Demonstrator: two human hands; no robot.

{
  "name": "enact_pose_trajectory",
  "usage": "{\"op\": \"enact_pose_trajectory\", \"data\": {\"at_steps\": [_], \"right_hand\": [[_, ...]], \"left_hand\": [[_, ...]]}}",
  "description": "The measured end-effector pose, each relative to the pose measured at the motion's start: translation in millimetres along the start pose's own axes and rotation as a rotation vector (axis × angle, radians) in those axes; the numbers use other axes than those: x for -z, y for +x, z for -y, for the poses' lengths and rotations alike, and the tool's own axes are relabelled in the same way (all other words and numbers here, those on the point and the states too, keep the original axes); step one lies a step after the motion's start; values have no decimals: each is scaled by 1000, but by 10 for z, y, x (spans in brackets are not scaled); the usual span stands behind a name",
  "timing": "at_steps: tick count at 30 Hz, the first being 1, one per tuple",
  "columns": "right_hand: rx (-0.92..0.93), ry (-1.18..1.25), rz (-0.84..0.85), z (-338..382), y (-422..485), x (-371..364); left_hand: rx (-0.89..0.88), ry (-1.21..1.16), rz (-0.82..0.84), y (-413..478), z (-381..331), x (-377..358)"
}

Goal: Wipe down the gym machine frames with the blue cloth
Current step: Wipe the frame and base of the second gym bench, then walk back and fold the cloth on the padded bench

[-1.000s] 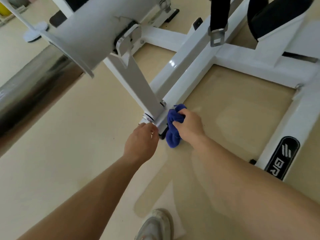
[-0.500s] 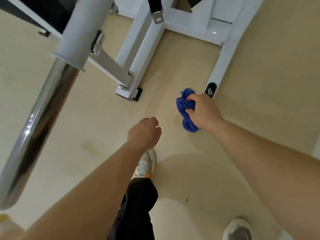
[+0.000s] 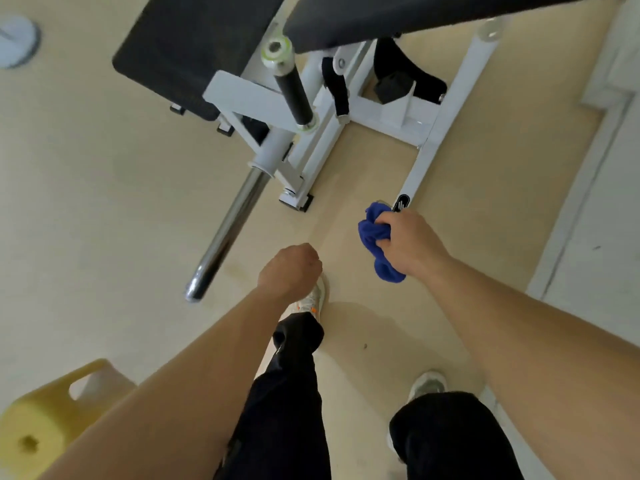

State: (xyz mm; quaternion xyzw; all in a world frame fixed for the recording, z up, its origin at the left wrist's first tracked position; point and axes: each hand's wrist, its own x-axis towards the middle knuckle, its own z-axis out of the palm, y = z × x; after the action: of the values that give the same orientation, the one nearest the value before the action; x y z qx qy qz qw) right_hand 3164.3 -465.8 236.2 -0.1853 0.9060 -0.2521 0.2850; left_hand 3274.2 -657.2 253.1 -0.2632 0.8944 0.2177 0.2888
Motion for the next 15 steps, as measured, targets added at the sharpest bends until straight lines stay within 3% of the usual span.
{"op": "enact_pose_trajectory", "data": {"at_steps": [8,15], "right_hand": [[98,-159,82,1491,-943,731],[230,-280,129,3184,-943,1003]], "left_hand": [[139,-176,3,-1382,452,1018],[203,-177,-99,-1922,1389,2366]]}}
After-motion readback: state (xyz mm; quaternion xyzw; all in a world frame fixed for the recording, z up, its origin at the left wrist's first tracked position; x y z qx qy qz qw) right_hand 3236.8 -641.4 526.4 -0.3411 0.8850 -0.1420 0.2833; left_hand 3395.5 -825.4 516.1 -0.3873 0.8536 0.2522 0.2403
